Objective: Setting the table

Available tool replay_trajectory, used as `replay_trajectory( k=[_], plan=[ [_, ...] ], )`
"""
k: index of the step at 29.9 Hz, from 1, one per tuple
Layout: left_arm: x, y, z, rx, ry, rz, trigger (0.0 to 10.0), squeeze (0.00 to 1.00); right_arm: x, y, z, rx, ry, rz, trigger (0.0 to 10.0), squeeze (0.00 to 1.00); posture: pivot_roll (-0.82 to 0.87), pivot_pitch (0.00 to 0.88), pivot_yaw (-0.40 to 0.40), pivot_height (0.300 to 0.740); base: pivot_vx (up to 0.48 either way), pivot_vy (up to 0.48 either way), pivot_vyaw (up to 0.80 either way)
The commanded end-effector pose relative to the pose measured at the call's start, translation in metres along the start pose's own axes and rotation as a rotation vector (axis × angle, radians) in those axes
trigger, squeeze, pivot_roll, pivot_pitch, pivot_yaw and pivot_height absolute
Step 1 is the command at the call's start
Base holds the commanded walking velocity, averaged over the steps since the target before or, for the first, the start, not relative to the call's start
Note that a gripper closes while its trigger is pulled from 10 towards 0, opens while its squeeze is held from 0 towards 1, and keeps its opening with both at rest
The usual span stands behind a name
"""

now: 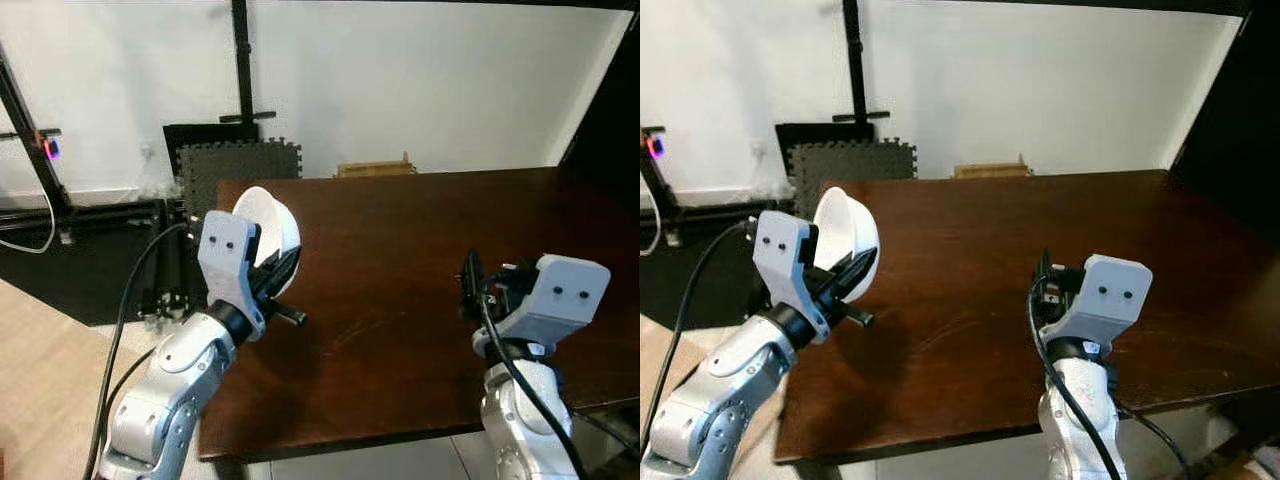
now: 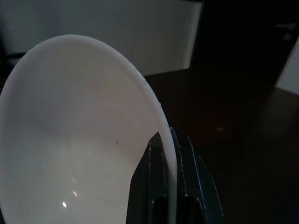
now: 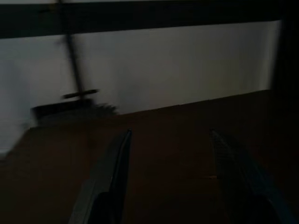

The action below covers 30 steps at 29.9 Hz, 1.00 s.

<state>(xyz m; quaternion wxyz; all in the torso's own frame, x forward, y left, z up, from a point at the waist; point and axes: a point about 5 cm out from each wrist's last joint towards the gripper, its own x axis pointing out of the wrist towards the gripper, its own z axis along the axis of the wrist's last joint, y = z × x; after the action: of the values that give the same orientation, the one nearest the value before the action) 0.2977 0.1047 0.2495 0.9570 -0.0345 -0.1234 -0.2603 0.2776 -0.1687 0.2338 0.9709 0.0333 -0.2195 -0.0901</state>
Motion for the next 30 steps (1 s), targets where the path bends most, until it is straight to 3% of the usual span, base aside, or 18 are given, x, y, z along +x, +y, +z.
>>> replay_trajectory(
  k=[1, 30],
  plan=[
    [-0.0007, -0.0016, -0.0042, -0.004, 0.012, -0.001, 10.0, 0.00, -0.0009, -0.0028, -0.0021, -0.007, 0.009, -0.014, 10.0, 0.00, 0.05, 0.024, 0.021, 0.740, 0.000, 0.000, 0.00],
    [-0.0003, -0.0046, -0.0043, -0.020, 0.007, -0.008, 10.0, 0.00, -0.0008, -0.0026, -0.0022, -0.008, 0.009, -0.011, 10.0, 0.00, 0.05, 0.026, 0.018, 0.740, 0.000, 0.000, 0.00]
  ],
)
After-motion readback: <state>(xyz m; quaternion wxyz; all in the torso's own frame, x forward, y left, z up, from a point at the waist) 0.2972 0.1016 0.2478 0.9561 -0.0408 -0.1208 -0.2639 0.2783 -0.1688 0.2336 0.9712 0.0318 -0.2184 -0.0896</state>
